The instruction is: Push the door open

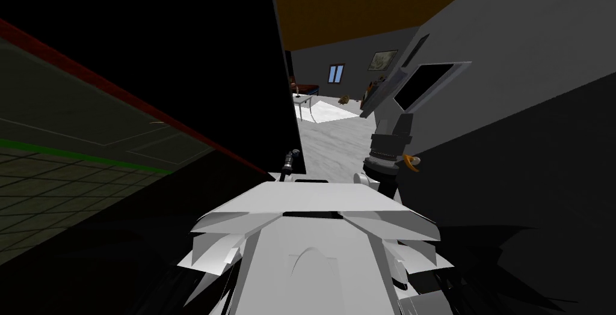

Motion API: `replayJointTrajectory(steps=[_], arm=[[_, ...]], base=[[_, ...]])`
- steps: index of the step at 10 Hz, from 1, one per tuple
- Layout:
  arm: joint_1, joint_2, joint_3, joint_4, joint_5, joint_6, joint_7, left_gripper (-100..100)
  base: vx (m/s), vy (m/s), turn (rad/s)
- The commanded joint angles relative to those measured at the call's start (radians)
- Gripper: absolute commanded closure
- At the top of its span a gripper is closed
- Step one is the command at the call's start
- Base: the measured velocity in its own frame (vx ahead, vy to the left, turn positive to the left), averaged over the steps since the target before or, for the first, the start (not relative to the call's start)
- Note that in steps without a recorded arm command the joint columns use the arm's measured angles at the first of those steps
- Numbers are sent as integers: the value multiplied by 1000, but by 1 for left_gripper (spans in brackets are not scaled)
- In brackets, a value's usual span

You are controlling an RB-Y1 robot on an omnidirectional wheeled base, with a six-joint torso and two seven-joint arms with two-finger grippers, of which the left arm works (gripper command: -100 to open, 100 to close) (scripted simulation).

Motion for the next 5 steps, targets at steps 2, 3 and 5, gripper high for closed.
replayJointTrajectory(steps=[2,3,5], arm=[[-1,16,17,-1,8,0,-4,100],[-2,21,23,0,11,-1,-6,100],[-3,35,42,2,20,-2,-12,100]], base=[[94,-24,29],[174,-71,41],[200,-62,53]])
